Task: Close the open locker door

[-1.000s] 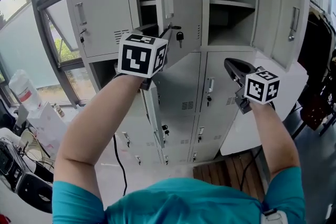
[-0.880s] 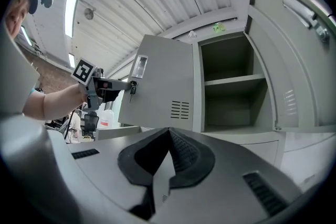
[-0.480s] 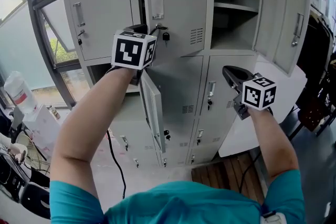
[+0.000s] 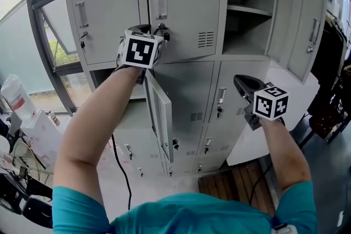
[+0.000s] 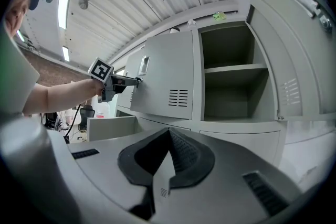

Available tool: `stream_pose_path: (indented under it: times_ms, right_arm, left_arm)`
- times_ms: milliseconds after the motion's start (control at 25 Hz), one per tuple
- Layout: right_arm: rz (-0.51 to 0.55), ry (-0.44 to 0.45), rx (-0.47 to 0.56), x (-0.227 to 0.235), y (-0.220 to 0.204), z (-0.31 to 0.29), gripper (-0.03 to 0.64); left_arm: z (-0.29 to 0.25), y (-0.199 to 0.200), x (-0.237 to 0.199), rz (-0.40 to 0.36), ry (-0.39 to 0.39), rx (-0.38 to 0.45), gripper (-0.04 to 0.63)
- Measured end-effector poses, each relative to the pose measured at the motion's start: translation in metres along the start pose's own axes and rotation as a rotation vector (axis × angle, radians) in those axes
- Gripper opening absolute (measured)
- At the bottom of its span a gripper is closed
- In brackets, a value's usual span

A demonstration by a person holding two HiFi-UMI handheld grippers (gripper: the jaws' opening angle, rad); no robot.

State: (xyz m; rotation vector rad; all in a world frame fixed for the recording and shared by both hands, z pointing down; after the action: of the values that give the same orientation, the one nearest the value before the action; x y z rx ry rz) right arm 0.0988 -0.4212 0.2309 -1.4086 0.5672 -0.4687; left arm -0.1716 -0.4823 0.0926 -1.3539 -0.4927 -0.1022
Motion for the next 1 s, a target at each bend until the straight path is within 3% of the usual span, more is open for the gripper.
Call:
stream_pose_path:
  times_ms: [720, 1000]
  right_arm:
    - [-0.019, -0.034, -0.032, 0.011, -0.019, -0.004, -0.011]
    - [-0.028, -0.045, -0.035, 0.018, -0.022, -0.004, -0.011]
  left_arm:
    - [-0.053, -0.02, -0.021, -0.087, 0.054, -0.044, 0.129]
    - [-0.056, -0.02, -0.021, -0.21, 0.118, -0.093, 0.118]
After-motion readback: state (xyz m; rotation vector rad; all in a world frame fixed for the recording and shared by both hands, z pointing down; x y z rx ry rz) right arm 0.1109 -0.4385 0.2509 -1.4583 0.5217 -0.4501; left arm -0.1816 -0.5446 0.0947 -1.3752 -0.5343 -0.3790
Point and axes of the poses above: the fingertips, and each gripper's own axes: z backward along the fingers, x to its right, y out of its top, the point moved 1 cm from there along z, backward along the fingers, and after that the axes turned 5 degrees about x, right-handed, at the moved point
